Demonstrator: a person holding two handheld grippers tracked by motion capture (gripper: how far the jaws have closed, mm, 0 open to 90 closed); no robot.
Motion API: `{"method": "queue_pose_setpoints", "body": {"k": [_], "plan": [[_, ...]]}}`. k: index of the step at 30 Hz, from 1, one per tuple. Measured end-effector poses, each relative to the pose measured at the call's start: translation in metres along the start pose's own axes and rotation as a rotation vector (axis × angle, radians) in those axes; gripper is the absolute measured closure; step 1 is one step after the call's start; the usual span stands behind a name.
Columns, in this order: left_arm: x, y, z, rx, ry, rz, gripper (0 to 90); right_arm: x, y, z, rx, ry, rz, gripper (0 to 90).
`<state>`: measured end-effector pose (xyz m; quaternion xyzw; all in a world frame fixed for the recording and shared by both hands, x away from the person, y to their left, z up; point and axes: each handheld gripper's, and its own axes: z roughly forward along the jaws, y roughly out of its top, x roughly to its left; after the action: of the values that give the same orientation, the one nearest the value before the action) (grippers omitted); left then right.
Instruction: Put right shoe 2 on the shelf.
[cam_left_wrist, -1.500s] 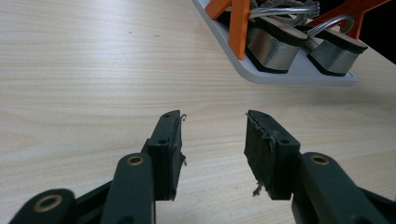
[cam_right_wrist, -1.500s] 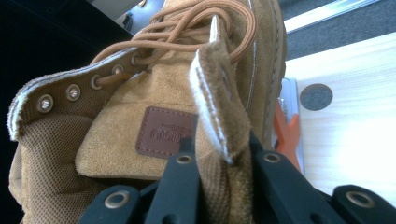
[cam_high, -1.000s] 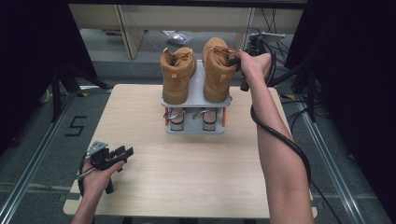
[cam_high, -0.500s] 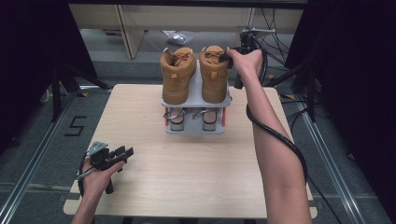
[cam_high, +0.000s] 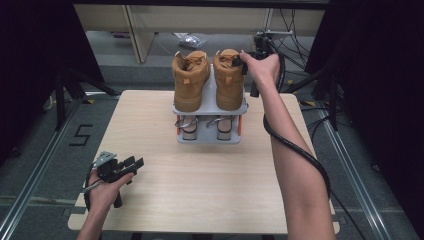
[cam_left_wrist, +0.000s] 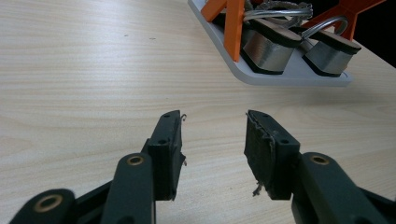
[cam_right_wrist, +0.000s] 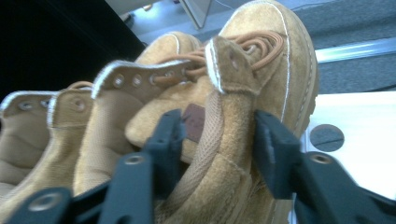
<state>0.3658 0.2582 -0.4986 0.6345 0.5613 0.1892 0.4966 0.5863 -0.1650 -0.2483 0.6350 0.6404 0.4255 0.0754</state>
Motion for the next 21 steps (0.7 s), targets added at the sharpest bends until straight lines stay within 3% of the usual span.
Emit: {"method": "queue_pose_setpoints", "body": {"k": [3, 4, 5, 6, 8, 10, 11, 14, 17, 19, 20, 21], "plan": [[0.0007, -0.0005, 0.0002, 0.001, 0.002, -0.004, 55.5, 0.0002, -0.0005, 0.0021, 0.005, 0.015, 0.025, 66.4], [0.0017, -0.0007, 0.0008, 0.001, -0.006, 0.0, 55.5, -0.0009, -0.0001, 0.0014, 0.011, -0.012, 0.004, 67.9], [0.0015, -0.0007, 0.0009, 0.001, -0.001, -0.001, 55.4, 0.0017, -0.0008, 0.0011, 0.021, -0.008, 0.064, 70.0], [0.0016, -0.0008, 0.0011, 0.001, -0.002, -0.002, 55.5, -0.0011, -0.0007, 0.0009, 0.014, 0.019, 0.041, 71.5], [0.0014, -0.0007, 0.0011, 0.003, -0.001, -0.003, 55.5, -0.0008, -0.0008, 0.0006, 0.017, 0.001, 0.056, 74.2], [0.0014, -0.0004, 0.0006, 0.001, 0.0, -0.002, 55.5, -0.0027, -0.0008, 0.0012, 0.017, 0.007, 0.028, 75.5], [0.0014, -0.0002, 0.0005, 0.002, 0.002, -0.003, 55.5, -0.0007, -0.0013, 0.001, 0.02, 0.017, 0.057, 76.0], [0.0013, -0.0004, 0.0012, 0.001, 0.001, -0.001, 55.5, -0.0039, -0.0011, 0.0016, 0.017, 0.033, 0.019, 77.1], [0.0009, -0.0014, 0.0021, 0.007, -0.001, 0.003, 55.5, -0.0063, -0.0017, 0.0026, 0.02, 0.072, 0.028, 77.7], [0.0011, -0.0015, 0.0028, 0.009, -0.005, 0.002, 55.5, -0.0055, -0.0018, 0.0033, 0.02, 0.065, 0.047, 77.8], [0.0012, -0.0015, 0.0028, 0.007, -0.006, 0.003, 55.5, -0.0065, -0.0011, 0.0034, 0.02, 0.057, 0.033, 77.7], [0.0012, -0.0014, 0.0026, 0.006, -0.006, 0.003, 55.5, -0.0078, -0.0007, 0.003, 0.014, 0.074, 0.036, 77.5]]}}
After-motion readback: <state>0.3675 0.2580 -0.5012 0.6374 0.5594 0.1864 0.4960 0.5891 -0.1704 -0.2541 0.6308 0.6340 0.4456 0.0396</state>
